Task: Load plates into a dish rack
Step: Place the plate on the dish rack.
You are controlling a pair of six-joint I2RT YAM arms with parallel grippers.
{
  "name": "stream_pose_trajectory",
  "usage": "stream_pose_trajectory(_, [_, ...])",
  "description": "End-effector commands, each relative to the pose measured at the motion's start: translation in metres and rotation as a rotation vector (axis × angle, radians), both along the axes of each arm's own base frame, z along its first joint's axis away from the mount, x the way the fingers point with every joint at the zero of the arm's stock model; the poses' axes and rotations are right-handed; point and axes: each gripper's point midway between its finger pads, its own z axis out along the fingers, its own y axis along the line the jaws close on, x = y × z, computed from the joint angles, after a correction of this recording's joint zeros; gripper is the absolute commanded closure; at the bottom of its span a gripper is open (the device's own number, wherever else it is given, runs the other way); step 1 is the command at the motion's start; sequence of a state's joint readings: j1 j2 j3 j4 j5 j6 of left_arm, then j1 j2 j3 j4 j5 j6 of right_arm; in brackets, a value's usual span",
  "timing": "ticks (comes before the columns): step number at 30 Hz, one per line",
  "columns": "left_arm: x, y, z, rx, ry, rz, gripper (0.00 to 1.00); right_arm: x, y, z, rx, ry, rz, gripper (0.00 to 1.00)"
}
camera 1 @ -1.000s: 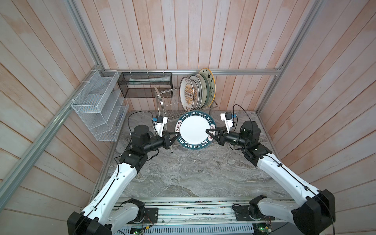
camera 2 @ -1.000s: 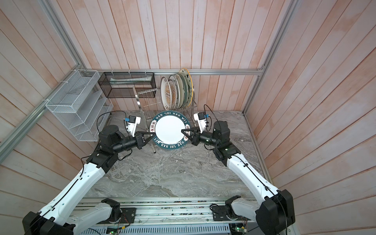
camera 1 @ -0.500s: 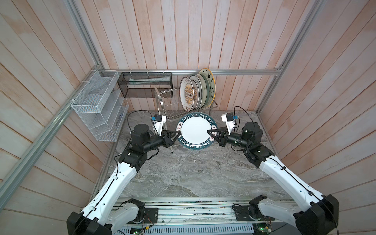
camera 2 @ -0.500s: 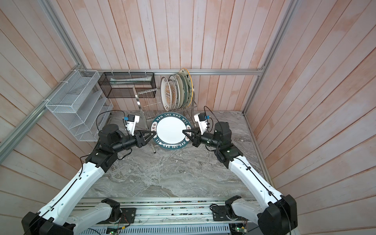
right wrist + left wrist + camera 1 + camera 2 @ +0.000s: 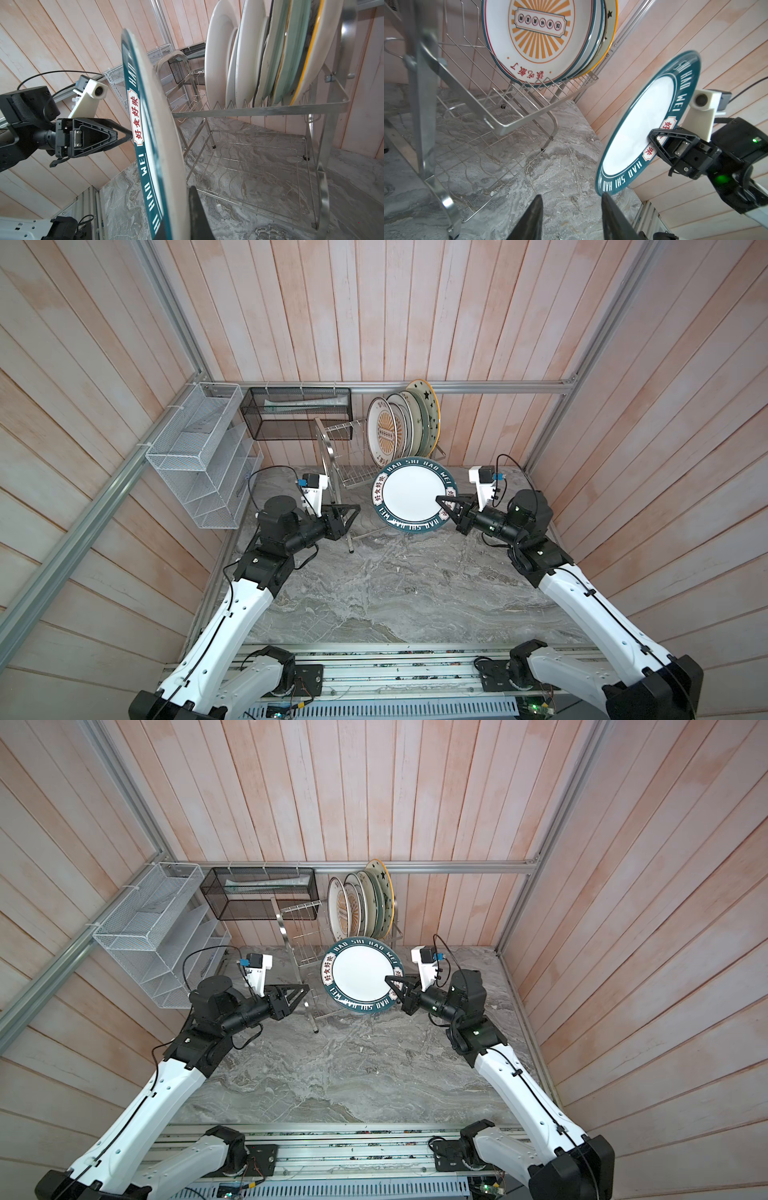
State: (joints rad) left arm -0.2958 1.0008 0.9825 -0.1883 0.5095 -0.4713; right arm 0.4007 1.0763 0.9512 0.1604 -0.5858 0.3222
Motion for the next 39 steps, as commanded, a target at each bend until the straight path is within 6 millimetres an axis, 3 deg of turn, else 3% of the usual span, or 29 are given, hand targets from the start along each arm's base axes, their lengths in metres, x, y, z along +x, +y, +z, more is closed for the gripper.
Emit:
stream_pose_trajectory(1, [0.004, 0.018, 0.002, -0.011, -0.003, 0.08, 0.53, -0.003, -0.008, 0.046, 0.048, -0.142, -0.036, 1.0])
stream_pose_trajectory(9, [0.009, 0.057, -0.016, -0.061, 0.069, 0.206, 0.53, 0.001, -0.009, 0.073, 0.076, -0.218, -0.054, 1.0])
stream_pose_trajectory(15, [0.009, 0.072, -0.023, -0.082, 0.088, 0.237, 0.53, 0.002, -0.003, 0.094, 0.099, -0.273, -0.037, 1.0])
stream_pose_trajectory(32, [0.006, 0.074, -0.058, -0.098, 0.147, 0.233, 0.53, 0.001, 0.04, 0.181, 0.108, -0.517, -0.132, 1.0])
stream_pose_trajectory(39, [0.0, 0.072, -0.061, -0.113, 0.148, 0.219, 0.53, 0.022, 0.052, 0.208, 0.098, -0.571, -0.289, 1.0])
